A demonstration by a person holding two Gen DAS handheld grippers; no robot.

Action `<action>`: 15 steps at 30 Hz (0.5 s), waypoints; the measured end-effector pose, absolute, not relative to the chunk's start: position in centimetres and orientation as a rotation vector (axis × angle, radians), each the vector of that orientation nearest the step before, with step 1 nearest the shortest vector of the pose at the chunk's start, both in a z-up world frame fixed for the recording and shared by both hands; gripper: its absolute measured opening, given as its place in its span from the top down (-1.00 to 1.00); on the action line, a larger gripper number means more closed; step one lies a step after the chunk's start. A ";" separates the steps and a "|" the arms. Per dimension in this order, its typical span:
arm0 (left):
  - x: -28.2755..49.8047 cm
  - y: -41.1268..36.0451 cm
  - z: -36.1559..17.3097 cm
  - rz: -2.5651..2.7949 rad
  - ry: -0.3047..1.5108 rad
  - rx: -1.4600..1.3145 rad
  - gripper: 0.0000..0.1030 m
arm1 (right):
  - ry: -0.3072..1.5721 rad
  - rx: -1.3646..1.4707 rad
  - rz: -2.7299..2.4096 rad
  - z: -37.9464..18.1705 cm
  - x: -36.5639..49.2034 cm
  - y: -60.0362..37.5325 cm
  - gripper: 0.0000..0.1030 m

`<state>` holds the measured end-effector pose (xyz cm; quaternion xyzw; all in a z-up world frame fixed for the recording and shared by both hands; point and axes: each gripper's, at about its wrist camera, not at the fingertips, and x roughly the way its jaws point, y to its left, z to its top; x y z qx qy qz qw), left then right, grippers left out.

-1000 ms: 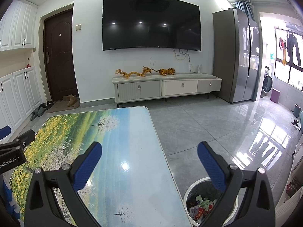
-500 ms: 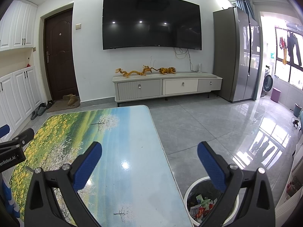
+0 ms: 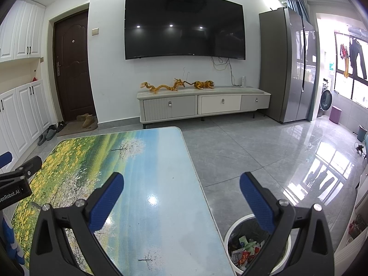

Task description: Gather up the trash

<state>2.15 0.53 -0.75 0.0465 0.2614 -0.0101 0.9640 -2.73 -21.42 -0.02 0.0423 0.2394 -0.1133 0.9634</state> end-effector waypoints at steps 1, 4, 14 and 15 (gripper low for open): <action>2.2 0.5 -0.8 -0.020 0.530 0.094 -1.00 | 0.484 0.085 -0.230 0.1 -2.6 -21.5 -0.97; 2.2 0.6 -0.8 -0.022 0.535 0.091 -1.00 | 0.485 0.086 -0.230 0.0 -2.7 -21.5 -0.97; 3.4 2.0 -0.6 -0.072 0.584 -0.030 -1.00 | 0.485 0.087 -0.228 -0.2 -2.8 -21.5 -0.97; 3.5 2.1 -0.6 -0.070 0.595 -0.036 -1.00 | 0.485 0.088 -0.228 -0.3 -2.7 -21.5 -0.97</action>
